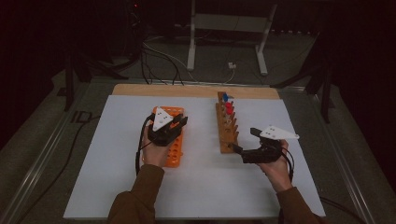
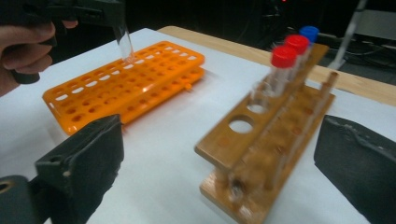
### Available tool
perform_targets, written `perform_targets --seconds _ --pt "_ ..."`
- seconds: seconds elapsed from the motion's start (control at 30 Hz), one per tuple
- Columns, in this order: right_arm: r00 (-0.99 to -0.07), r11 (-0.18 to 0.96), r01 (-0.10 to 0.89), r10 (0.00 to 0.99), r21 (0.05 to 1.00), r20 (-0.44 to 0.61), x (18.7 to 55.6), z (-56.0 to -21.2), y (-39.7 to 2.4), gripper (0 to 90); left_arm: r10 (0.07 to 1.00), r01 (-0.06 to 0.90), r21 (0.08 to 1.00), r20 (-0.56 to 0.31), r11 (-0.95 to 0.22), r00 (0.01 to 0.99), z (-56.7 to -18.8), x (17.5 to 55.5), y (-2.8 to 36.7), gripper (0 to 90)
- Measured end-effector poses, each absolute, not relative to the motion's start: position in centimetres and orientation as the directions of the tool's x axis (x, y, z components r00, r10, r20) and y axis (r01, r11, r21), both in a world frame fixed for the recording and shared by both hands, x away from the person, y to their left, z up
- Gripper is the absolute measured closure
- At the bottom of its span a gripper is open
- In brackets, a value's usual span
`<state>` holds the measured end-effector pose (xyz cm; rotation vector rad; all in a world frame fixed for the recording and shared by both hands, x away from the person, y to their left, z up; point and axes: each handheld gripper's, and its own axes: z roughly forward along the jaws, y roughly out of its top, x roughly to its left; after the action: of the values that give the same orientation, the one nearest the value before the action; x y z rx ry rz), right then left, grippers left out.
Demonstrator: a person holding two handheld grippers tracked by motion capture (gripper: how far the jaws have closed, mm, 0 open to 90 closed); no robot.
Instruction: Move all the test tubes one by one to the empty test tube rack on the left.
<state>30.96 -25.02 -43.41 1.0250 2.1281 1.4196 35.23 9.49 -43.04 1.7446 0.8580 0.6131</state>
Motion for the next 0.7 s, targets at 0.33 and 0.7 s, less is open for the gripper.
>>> perform_targets --seconds 0.33,0.7 --pt "-0.626 0.184 0.364 0.774 0.913 0.093 30.2 -44.2 -26.4 0.1 0.823 0.278 0.946 -0.021 -0.168 0.568 -43.6 36.8 10.4 74.8" --pt "-0.619 0.177 0.367 0.779 0.913 0.098 30.1 -44.2 -26.7 0.1 0.832 0.325 0.924 -0.016 -0.199 0.555 -45.0 37.9 9.8 74.8"
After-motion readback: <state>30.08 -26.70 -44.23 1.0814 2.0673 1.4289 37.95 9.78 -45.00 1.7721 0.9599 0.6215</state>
